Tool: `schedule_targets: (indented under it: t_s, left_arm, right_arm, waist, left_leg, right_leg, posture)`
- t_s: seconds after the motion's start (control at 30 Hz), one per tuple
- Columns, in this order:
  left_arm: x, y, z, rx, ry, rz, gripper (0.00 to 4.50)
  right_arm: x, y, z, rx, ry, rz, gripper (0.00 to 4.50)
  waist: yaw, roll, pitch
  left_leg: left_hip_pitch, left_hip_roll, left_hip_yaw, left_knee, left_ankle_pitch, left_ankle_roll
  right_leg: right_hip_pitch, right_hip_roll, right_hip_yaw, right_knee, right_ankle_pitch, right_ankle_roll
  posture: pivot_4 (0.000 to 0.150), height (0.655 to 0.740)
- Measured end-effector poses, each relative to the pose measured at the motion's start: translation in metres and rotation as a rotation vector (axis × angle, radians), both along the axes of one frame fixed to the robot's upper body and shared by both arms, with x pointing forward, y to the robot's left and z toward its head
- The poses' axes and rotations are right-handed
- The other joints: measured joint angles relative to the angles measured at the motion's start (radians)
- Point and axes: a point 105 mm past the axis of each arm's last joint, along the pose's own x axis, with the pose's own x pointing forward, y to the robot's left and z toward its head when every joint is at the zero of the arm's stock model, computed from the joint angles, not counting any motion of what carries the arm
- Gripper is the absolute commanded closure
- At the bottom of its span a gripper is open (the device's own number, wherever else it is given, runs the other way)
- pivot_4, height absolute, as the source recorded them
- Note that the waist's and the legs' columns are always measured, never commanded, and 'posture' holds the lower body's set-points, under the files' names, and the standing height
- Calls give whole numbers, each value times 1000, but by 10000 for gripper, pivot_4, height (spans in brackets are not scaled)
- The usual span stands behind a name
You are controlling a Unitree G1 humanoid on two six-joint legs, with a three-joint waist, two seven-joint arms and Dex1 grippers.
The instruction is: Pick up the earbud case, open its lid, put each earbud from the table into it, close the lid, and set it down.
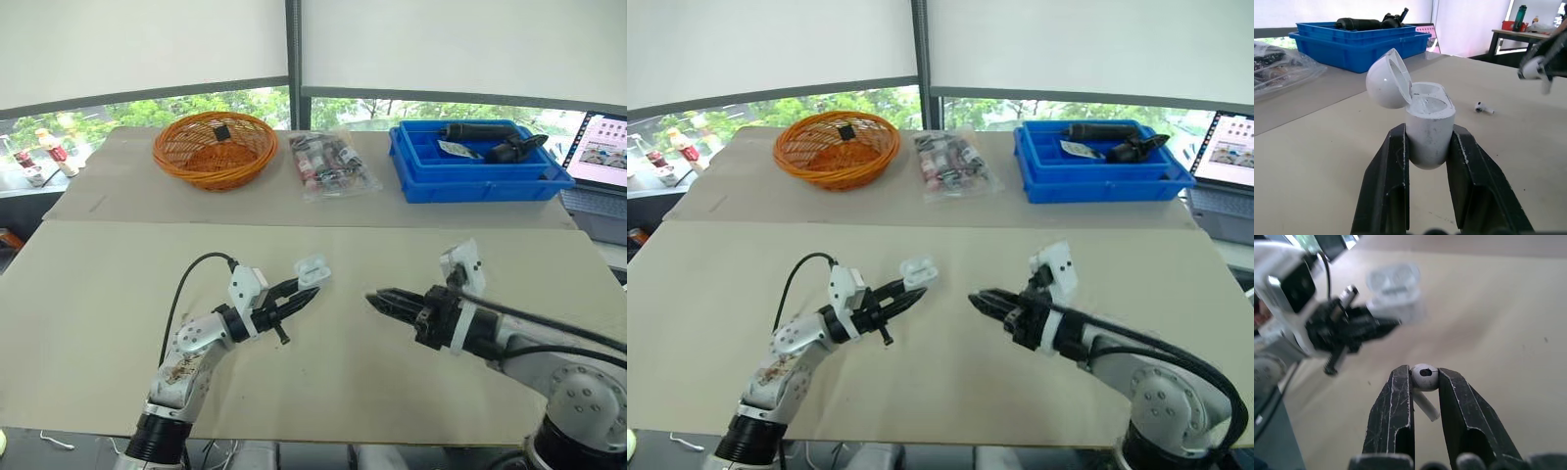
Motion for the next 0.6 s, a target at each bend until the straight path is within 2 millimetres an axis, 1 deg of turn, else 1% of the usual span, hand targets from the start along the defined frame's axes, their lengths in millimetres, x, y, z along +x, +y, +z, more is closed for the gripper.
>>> schedule_targets:
  t_s: [0.03, 0.1, 0.17, 0.27, 0.37, 0.43, 0.53, 0.6]
  left_arm:
    - [0, 0, 0, 0, 1, 0, 39580]
    - [-5, -1, -1, 1, -1, -5, 39580]
    - [-8, 4, -7, 16, 22, 8, 39580]
    - [-15, 7, -11, 33, 39, 7, 39580]
    - [-19, 7, -7, 45, 23, -1, 39580]
    - [-21, 8, -6, 52, 20, -2, 39580]
    - [-23, 9, -7, 60, 28, 1, 39580]
    - [-24, 10, -8, 65, 35, 3, 39580]
  right_arm:
    - [-2, -3, -3, -27, -2, 6, 41407]
    - [-19, -22, -20, -244, 18, 69, 41408]
    - [-32, -43, -34, -412, 43, 139, 41408]
    - [-46, -63, -44, -551, 61, 286, 41408]
    - [-46, -81, -49, -641, 53, 379, 41408]
    - [-43, -94, -52, -676, 54, 398, 41408]
    - [-41, -103, -59, -695, 53, 428, 41408]
    - [-40, -104, -59, -704, 41, 445, 41408]
  waist:
    - [-1, 0, 0]
    - [6, 2, 1]
    - [6, 1, 0]
    - [-4, 0, 1]
    - [-5, -1, 2]
    - [-4, -2, 2]
    - [-3, -2, 2]
    - [-2, -2, 2]
  left_leg:
    - [0, 0, 0, 0, 0, 0]
    - [0, -1, 0, 0, 0, 0]
    - [0, 0, 0, 0, 0, 0]
    - [3, 1, 1, 0, 0, 0]
    - [8, 2, 2, 0, 0, 0]
    - [13, 2, 2, -1, 0, 0]
    - [13, 1, 2, -1, 0, 0]
    - [13, 2, 2, -1, 0, 1]
  right_leg:
    - [0, 0, 0, 0, 0, 0]
    - [1, -1, 0, -1, -1, 1]
    - [1, 0, 0, -2, -1, 1]
    - [4, 1, 1, -2, 0, 1]
    - [9, 1, 1, -2, -1, 1]
    - [14, 1, 0, -5, -1, 1]
    - [15, 1, 0, -7, -1, 1]
    - [15, 1, 1, -8, -1, 1]
  posture:
    - [1500, 6940]
    - [1500, 6940]
    - [1500, 6940]
    - [1500, 6940]
    - [1500, 6940]
    - [1500, 6940]
    - [1500, 6940]
    - [1500, 6940]
